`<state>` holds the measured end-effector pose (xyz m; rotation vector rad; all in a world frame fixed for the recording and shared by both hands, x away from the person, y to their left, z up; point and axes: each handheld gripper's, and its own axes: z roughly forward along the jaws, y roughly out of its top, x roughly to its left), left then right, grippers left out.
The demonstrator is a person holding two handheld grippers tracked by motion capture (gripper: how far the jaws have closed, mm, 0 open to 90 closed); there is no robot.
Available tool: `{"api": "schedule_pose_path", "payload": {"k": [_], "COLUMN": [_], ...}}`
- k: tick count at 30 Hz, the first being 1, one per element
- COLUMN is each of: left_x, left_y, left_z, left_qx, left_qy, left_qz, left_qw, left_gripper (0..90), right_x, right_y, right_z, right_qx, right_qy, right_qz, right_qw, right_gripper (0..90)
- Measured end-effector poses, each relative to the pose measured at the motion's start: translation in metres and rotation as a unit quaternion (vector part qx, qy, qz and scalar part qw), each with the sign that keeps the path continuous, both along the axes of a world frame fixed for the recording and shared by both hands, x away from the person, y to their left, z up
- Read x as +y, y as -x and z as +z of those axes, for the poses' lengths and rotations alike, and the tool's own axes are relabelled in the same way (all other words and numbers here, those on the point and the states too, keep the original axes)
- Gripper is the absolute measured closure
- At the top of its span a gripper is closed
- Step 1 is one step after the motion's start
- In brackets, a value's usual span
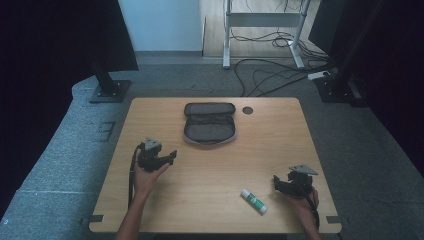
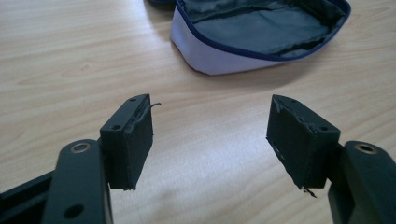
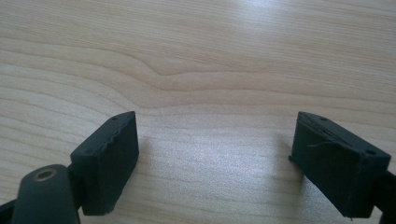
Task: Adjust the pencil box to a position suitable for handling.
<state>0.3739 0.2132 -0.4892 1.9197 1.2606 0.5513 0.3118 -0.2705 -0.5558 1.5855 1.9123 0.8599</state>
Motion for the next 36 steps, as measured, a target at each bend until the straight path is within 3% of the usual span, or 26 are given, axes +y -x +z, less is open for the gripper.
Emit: {"api": "schedule_pose_path", "payload": {"k": [4,19,24,27,36], "left_x": [-0.002,-0.016,-0.022,-0.025,-0.037], "left_y": [-0.008,-0.048,-0.061,-0.066,-0.091], "left_z": [0.001,0.003,0.001,-0.001,-0.002], "left_qx": [0.008,0.021,0.031,0.028,0.035], "left_qy": [-0.001,0.026,0.017,0.029,0.020], "left_qz": [-0.002,-0.003,-0.005,-0.004,0.001], "left_qw": [1.0000,0.9995,0.9993,0.9992,0.9992], "left_gripper": [31.7,33.9,34.5,36.5,40.5], "right_x": [0.000,0.000,0.000,0.000,0.000], "right_y": [0.000,0.000,0.000,0.000,0.000], "right_z": [0.000,0.000,0.000,0.000,0.000], "right_qx": [0.000,0.000,0.000,0.000,-0.001], "right_qy": [0.000,0.000,0.000,0.000,0.000], "right_qz": [0.000,0.000,0.000,0.000,0.000], "right_qw": [1.0000,1.0000,1.0000,1.0000,1.0000], "right_gripper": [14.6,14.6,14.6,14.6,14.6]}}
